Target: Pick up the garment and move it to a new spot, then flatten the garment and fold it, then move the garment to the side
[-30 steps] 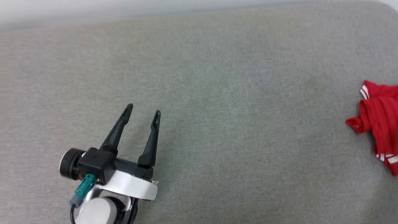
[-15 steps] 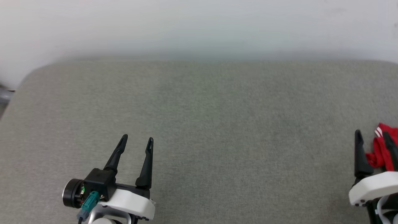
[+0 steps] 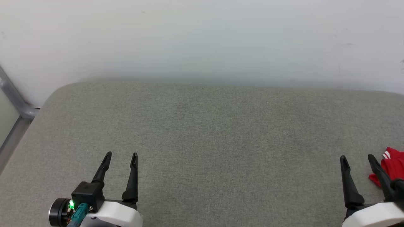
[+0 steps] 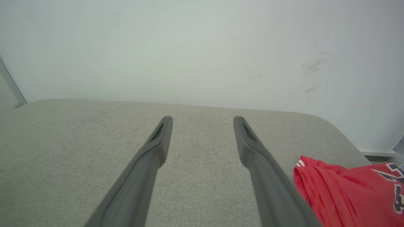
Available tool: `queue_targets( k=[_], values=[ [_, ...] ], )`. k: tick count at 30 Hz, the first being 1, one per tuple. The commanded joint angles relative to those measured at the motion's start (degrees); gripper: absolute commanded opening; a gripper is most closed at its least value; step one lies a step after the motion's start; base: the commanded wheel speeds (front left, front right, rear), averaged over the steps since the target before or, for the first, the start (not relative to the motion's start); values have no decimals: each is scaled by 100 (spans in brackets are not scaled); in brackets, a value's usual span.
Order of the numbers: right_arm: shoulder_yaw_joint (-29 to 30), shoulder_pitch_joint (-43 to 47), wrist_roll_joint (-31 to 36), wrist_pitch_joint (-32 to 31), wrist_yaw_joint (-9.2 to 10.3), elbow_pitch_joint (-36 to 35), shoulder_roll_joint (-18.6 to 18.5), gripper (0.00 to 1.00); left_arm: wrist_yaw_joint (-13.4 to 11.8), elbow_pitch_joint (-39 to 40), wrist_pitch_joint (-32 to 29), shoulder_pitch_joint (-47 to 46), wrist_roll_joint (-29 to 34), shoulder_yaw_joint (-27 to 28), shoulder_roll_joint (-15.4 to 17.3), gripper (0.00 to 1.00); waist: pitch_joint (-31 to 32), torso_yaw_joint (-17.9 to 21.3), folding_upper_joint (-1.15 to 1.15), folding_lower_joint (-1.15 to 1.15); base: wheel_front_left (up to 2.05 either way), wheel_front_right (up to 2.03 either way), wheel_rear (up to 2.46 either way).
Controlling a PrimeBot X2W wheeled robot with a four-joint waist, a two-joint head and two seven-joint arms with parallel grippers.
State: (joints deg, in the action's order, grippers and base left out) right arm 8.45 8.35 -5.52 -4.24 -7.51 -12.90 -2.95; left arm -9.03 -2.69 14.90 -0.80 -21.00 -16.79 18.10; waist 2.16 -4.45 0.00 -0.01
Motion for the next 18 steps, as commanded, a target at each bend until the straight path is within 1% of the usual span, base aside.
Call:
queue_targets(
  k=[1, 8, 18],
  values=[
    [-31, 103, -40, -35, 5, -85, 10, 100, 24, -43, 35, 69, -23, -1, 26, 100, 29, 17, 0, 1, 0, 0, 0],
    [-77, 284, -53, -158, 5, -332, 11, 100, 82, -229, 38, 118, -47, -39, -78, 100, 97, 101, 0, 1, 0, 0, 0],
    [-159, 166, -19, -222, 5, -313, 11, 100, 143, -344, 39, 35, -35, -1, -128, 100, 98, 196, 0, 1, 0, 0, 0]
  ],
)
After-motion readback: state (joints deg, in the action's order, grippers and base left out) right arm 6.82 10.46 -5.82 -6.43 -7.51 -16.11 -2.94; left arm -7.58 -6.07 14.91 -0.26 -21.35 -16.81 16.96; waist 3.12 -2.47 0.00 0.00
